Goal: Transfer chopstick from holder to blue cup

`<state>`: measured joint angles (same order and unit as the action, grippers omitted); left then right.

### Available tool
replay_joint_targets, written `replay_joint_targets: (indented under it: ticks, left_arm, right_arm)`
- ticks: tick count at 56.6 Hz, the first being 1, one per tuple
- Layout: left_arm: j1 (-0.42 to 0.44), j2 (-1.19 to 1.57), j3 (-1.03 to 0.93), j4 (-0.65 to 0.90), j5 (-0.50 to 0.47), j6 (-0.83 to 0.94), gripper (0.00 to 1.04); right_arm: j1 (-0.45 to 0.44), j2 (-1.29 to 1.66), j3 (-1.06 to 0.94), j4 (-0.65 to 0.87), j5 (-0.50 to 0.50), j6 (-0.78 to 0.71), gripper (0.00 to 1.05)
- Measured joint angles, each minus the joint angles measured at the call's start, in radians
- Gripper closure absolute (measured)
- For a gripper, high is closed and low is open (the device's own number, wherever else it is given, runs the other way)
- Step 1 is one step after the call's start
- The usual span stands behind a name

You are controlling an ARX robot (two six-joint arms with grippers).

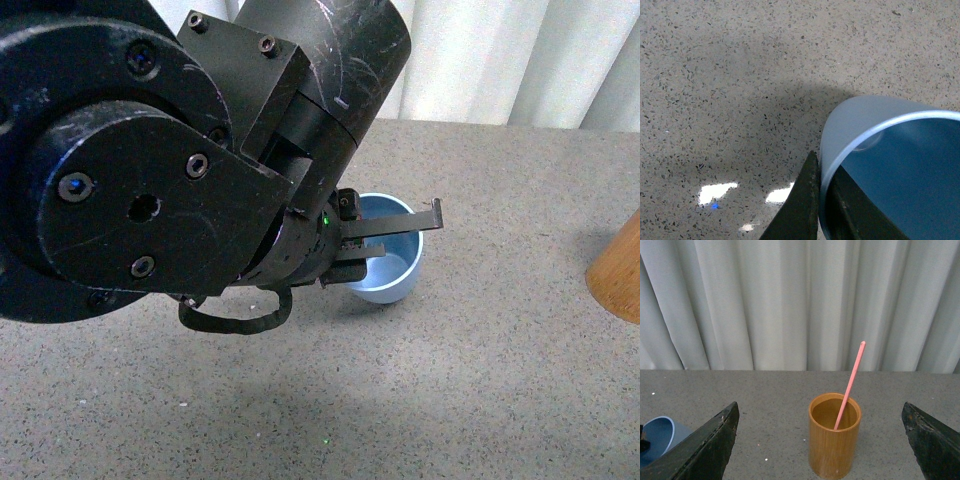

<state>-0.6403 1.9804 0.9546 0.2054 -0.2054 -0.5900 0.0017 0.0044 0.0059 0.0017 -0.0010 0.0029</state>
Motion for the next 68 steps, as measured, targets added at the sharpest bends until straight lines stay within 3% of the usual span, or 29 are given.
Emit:
replay_joint_targets:
  ticks: [55,68]
  left_arm:
    - [0.023,0.027,0.094,-0.09,-0.027,-0.012,1.01]
    - [0.023,0.027,0.099,-0.09,-0.024,-0.008,0.64]
  right_arm:
    - [0.0,0.0,0.0,0.0,0.0,0.0,0.09]
    - [0.0,0.0,0.0,0.0,0.0,0.0,0.09]
